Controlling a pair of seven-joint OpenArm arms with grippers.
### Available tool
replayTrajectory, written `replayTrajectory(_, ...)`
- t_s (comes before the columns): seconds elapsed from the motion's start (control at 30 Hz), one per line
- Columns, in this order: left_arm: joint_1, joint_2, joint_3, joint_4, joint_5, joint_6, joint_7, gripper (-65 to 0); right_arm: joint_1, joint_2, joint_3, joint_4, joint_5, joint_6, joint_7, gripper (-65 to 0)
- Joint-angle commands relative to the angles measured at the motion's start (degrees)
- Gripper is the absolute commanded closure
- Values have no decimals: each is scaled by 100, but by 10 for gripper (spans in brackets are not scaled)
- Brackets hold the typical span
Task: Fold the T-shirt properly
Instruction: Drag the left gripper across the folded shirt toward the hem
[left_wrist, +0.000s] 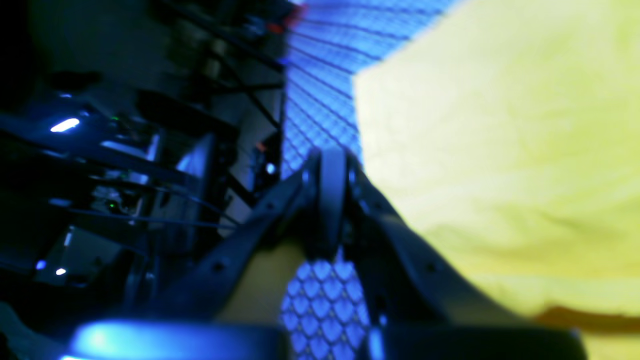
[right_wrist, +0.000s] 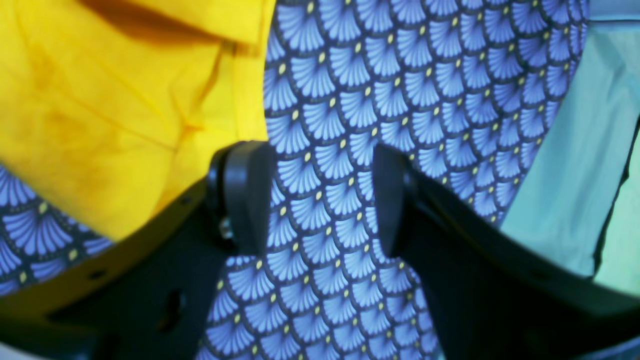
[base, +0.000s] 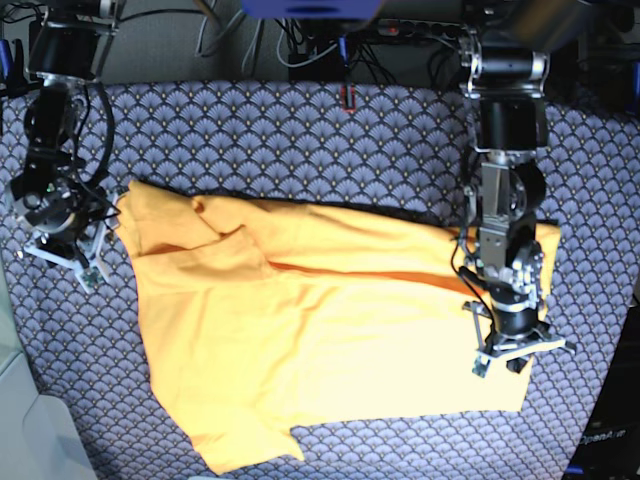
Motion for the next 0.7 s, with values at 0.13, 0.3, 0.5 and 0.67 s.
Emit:
replayTrajectory(0.13, 642, -50, 25, 646, 92, -719, -102, 0, 5, 85, 33, 273, 23, -42, 87, -331)
replayTrajectory(0.3, 1152, -129, 25, 1094, 92, -1923, -313, 0, -13, 85, 33, 273, 23, -42, 87, -331)
replayTrajectory(0.5, 1196, -138, 34, 514, 540, -2205, -348, 0, -22, 85, 33, 273, 23, -42, 96, -331)
replayTrajectory(0.67, 1002, -85, 7, -66, 681, -2152, -454, 0, -22, 85, 33, 273, 23, -42, 105, -331)
